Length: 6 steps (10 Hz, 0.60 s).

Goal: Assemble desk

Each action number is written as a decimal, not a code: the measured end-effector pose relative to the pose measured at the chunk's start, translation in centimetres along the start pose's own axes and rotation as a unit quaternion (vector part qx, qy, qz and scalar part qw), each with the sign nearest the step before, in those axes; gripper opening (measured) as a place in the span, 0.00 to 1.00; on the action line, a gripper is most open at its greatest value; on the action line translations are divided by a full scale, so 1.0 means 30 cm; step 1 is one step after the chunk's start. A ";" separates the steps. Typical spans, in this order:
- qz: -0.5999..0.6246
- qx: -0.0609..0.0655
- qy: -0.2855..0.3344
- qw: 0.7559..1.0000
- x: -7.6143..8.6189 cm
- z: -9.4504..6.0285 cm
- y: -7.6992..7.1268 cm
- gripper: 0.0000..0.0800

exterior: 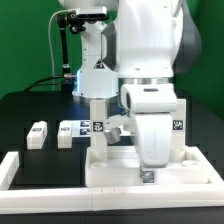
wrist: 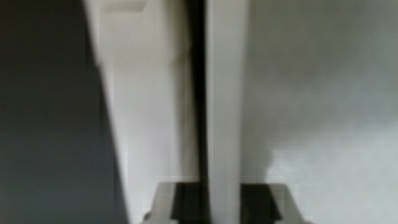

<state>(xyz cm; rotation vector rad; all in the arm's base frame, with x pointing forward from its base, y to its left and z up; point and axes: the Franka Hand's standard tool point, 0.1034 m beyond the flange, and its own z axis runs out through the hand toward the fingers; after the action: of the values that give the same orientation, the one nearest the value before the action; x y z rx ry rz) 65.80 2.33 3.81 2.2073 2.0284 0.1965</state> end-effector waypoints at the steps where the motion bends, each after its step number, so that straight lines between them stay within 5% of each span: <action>1: 0.007 0.003 -0.004 1.000 0.000 0.001 0.001 0.08; 6: 0.013 0.005 -0.009 1.000 -0.020 0.020 -0.001 0.08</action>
Offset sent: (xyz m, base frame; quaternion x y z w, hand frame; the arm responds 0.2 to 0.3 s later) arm 0.0074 0.0126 -0.0068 -0.0198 0.0131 0.0015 0.9997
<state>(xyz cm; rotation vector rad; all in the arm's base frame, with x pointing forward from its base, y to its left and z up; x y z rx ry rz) 65.84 1.74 3.23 2.2351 1.9958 0.1675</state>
